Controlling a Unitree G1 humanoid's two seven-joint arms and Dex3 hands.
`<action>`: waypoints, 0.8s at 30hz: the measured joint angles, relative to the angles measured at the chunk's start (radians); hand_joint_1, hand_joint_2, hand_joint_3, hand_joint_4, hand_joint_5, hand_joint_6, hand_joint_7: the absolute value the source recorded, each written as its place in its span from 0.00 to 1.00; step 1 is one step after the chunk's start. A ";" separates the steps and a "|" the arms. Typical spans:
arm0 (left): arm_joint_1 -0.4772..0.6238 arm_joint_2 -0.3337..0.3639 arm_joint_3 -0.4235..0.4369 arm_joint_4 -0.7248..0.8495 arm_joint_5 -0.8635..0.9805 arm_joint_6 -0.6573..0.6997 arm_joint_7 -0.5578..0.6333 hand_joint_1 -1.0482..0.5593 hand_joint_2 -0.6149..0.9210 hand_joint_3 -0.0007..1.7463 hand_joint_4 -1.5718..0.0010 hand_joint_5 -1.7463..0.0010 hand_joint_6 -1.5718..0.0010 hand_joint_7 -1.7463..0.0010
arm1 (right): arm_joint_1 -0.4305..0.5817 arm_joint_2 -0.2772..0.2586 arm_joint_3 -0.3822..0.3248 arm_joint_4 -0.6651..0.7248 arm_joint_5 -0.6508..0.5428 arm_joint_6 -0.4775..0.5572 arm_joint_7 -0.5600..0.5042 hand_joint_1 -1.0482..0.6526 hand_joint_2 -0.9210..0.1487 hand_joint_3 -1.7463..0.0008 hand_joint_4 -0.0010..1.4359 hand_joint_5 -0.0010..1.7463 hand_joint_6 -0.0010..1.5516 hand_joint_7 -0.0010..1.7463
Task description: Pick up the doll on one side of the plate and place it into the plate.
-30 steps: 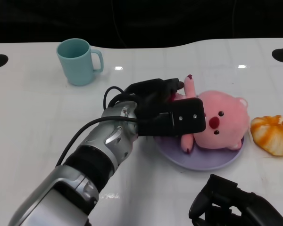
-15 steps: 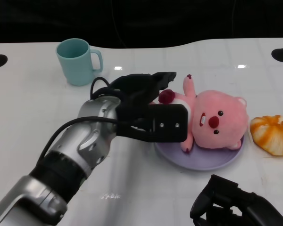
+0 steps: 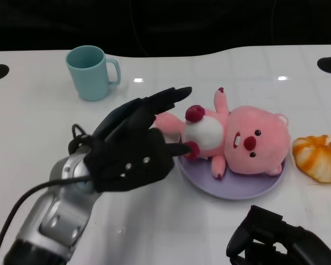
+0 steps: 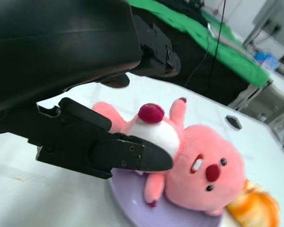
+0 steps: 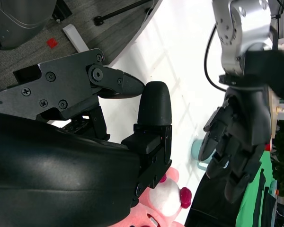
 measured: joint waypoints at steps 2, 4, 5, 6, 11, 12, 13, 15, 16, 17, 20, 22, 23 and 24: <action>0.039 -0.004 0.020 -0.027 -0.038 -0.020 0.004 0.57 0.93 0.14 0.88 0.39 0.62 0.85 | 0.001 -0.002 -0.001 0.000 0.000 0.000 0.001 0.49 0.04 0.64 0.46 1.00 0.28 0.96; 0.076 -0.008 0.044 -0.052 -0.082 -0.044 0.004 0.62 0.72 0.50 0.82 0.31 0.60 0.74 | 0.002 -0.003 -0.002 0.000 -0.001 -0.002 0.002 0.49 0.05 0.64 0.45 1.00 0.29 0.96; 0.092 -0.009 0.053 -0.064 -0.103 -0.052 0.004 0.63 0.67 0.59 0.80 0.30 0.59 0.70 | 0.003 -0.004 -0.003 0.000 -0.001 -0.003 0.002 0.49 0.05 0.64 0.45 1.00 0.29 0.96; 0.108 -0.011 0.062 -0.076 -0.120 -0.061 0.004 0.65 0.64 0.66 0.75 0.27 0.56 0.65 | 0.003 -0.005 -0.003 -0.001 -0.001 -0.005 0.002 0.49 0.05 0.64 0.45 1.00 0.29 0.96; 0.171 -0.026 0.109 -0.108 -0.199 -0.114 0.004 0.67 0.64 0.76 0.55 0.23 0.45 0.52 | 0.002 -0.009 -0.004 -0.001 -0.001 -0.007 0.005 0.49 0.05 0.64 0.45 1.00 0.29 0.96; 0.187 -0.031 0.117 -0.118 -0.221 -0.118 0.004 0.67 0.64 0.76 0.52 0.22 0.45 0.48 | 0.002 -0.009 -0.005 -0.001 0.000 -0.007 0.006 0.49 0.05 0.64 0.45 1.00 0.29 0.96; 0.200 -0.036 0.125 -0.126 -0.240 -0.117 0.003 0.66 0.65 0.76 0.49 0.21 0.44 0.43 | 0.002 -0.009 -0.005 -0.001 0.001 -0.007 0.007 0.49 0.05 0.64 0.45 1.00 0.29 0.96; 0.227 -0.043 0.136 -0.148 -0.275 -0.106 0.003 0.66 0.66 0.76 0.46 0.18 0.44 0.38 | 0.001 -0.010 -0.006 -0.002 0.002 -0.007 0.008 0.48 0.05 0.64 0.45 1.00 0.29 0.96; 0.239 -0.045 0.140 -0.161 -0.286 -0.096 0.002 0.66 0.66 0.76 0.45 0.16 0.44 0.34 | 0.001 -0.010 -0.006 -0.001 0.003 -0.007 0.009 0.49 0.05 0.64 0.45 1.00 0.29 0.96; 0.248 -0.046 0.145 -0.170 -0.297 -0.091 0.002 0.66 0.67 0.76 0.44 0.15 0.44 0.32 | 0.000 -0.010 -0.006 -0.001 0.004 -0.007 0.009 0.49 0.05 0.64 0.46 1.00 0.29 0.96; 0.265 -0.046 0.153 -0.200 -0.319 -0.060 0.002 0.64 0.67 0.80 0.41 0.09 0.42 0.25 | -0.001 -0.010 -0.006 -0.001 0.006 -0.007 0.010 0.48 0.04 0.64 0.46 1.00 0.29 0.96; 0.294 -0.054 0.160 -0.257 -0.357 0.020 0.002 0.63 0.65 0.86 0.38 0.02 0.41 0.17 | -0.004 -0.010 -0.006 -0.001 0.005 -0.006 0.010 0.48 0.04 0.64 0.46 1.00 0.29 0.96; 0.312 -0.059 0.162 -0.287 -0.371 0.066 0.002 0.63 0.65 0.87 0.37 0.01 0.41 0.14 | -0.005 -0.010 -0.006 -0.001 0.005 -0.006 0.009 0.48 0.04 0.64 0.46 1.00 0.29 0.96; 0.332 -0.062 0.164 -0.315 -0.381 0.106 0.002 0.63 0.65 0.88 0.37 0.01 0.41 0.13 | -0.006 -0.010 -0.006 -0.001 0.005 -0.005 0.009 0.48 0.04 0.64 0.46 1.00 0.29 0.96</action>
